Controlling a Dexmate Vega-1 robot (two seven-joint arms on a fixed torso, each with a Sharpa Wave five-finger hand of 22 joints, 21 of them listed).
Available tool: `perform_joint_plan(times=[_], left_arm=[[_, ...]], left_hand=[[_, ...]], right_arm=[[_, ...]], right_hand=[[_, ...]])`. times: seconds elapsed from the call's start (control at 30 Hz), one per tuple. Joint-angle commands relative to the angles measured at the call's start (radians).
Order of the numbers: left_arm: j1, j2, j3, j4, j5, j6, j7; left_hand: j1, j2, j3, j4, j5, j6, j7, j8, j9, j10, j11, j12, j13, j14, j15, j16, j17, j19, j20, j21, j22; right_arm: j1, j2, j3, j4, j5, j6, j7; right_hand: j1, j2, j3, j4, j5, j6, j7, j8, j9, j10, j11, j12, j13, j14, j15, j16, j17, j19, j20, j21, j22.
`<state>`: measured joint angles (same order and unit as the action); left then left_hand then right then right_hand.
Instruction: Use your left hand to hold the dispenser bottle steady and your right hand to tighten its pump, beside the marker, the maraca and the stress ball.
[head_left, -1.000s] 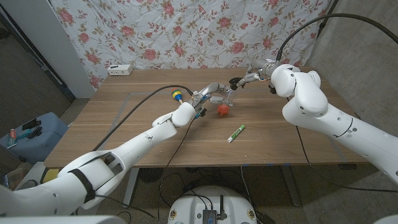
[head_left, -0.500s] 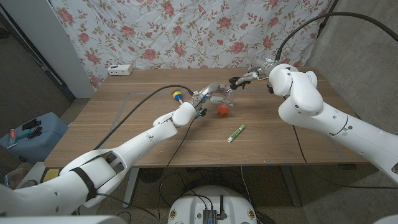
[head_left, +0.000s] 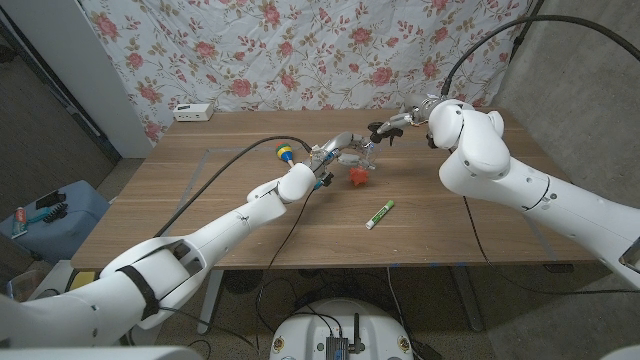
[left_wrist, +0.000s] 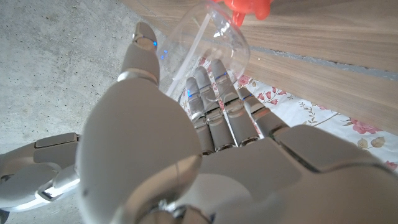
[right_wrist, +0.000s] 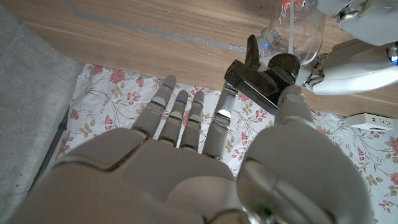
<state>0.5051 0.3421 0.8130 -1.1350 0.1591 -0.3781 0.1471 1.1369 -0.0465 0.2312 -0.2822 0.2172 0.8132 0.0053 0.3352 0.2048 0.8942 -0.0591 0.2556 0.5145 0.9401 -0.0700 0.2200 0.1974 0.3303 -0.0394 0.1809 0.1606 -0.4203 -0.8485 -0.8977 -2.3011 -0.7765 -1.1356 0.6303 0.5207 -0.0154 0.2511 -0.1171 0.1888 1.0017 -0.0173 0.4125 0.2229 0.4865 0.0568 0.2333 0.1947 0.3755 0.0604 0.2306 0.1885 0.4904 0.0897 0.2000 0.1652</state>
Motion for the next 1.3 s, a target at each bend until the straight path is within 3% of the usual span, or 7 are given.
perform_joint_plan(times=[0.03, 0.37, 0.47, 0.83, 1.3], left_arm=[[-0.019, -0.015, 0.008, 0.038, -0.004, -0.010, -0.004], [-0.021, -0.016, 0.011, 0.036, -0.004, -0.009, -0.005], [-0.020, -0.016, 0.011, 0.033, -0.004, -0.007, -0.005], [-0.008, -0.009, 0.011, 0.010, -0.003, -0.001, -0.006], [0.013, 0.005, 0.004, -0.018, -0.001, 0.002, 0.000]], left_hand=[[-0.005, 0.118, 0.136, 0.125, 0.006, 0.222, -0.051, 0.000, 0.003, 0.073, -0.063, 0.006, 0.004, 0.072, -0.134, 0.005, 0.006, 0.005, -0.091, -0.001, 0.001], [-0.005, 0.118, 0.137, 0.125, 0.006, 0.225, -0.049, 0.000, 0.003, 0.074, -0.064, 0.004, 0.004, 0.070, -0.132, 0.003, 0.005, 0.005, -0.090, -0.001, 0.002], [-0.004, 0.118, 0.138, 0.124, 0.006, 0.224, -0.050, 0.000, 0.003, 0.075, -0.064, 0.003, 0.004, 0.070, -0.133, 0.002, 0.003, 0.006, -0.090, -0.001, 0.002], [-0.005, 0.119, 0.138, 0.126, 0.006, 0.225, -0.051, -0.001, 0.003, 0.073, -0.065, 0.001, 0.004, 0.069, -0.133, 0.002, 0.003, 0.005, -0.089, -0.001, 0.002], [-0.005, 0.118, 0.139, 0.125, 0.006, 0.224, -0.051, -0.002, 0.003, 0.075, -0.064, -0.001, 0.005, 0.069, -0.133, 0.001, 0.002, 0.005, -0.088, -0.001, 0.002]], right_arm=[[0.085, -0.009, -0.094, -0.001, 0.101, -0.156, -0.072], [0.169, -0.026, -0.196, -0.025, 0.188, -0.248, -0.173], [0.168, -0.024, -0.204, -0.032, 0.189, -0.260, -0.197], [0.107, 0.019, -0.184, -0.022, -0.035, -0.260, -0.063], [0.056, 0.062, -0.163, -0.015, -0.177, -0.260, 0.002]], right_hand=[[-0.008, 0.005, 0.007, 0.004, 0.005, 0.039, 0.004, 0.012, -0.002, 0.030, 0.000, 0.006, -0.001, 0.027, -0.002, 0.006, 0.000, 0.025, 0.002, 0.006, 0.003], [-0.016, 0.015, 0.016, 0.002, 0.011, 0.104, 0.009, 0.025, -0.011, 0.080, 0.002, 0.011, -0.003, 0.066, 0.005, 0.008, -0.001, 0.052, 0.002, 0.006, 0.003], [-0.018, 0.021, 0.022, 0.001, 0.014, 0.132, 0.010, 0.030, -0.014, 0.109, -0.002, 0.015, -0.003, 0.091, 0.002, 0.012, -0.002, 0.069, 0.003, 0.008, 0.003], [-0.018, 0.028, 0.038, -0.011, 0.023, 0.214, 0.005, 0.041, -0.024, 0.181, -0.003, 0.018, -0.005, 0.142, -0.012, 0.009, -0.005, 0.117, -0.001, 0.011, 0.003], [-0.008, 0.041, 0.063, -0.025, 0.031, 0.327, 0.001, 0.061, -0.032, 0.250, -0.011, 0.016, -0.007, 0.190, -0.030, 0.002, -0.007, 0.143, -0.014, 0.005, 0.004]])
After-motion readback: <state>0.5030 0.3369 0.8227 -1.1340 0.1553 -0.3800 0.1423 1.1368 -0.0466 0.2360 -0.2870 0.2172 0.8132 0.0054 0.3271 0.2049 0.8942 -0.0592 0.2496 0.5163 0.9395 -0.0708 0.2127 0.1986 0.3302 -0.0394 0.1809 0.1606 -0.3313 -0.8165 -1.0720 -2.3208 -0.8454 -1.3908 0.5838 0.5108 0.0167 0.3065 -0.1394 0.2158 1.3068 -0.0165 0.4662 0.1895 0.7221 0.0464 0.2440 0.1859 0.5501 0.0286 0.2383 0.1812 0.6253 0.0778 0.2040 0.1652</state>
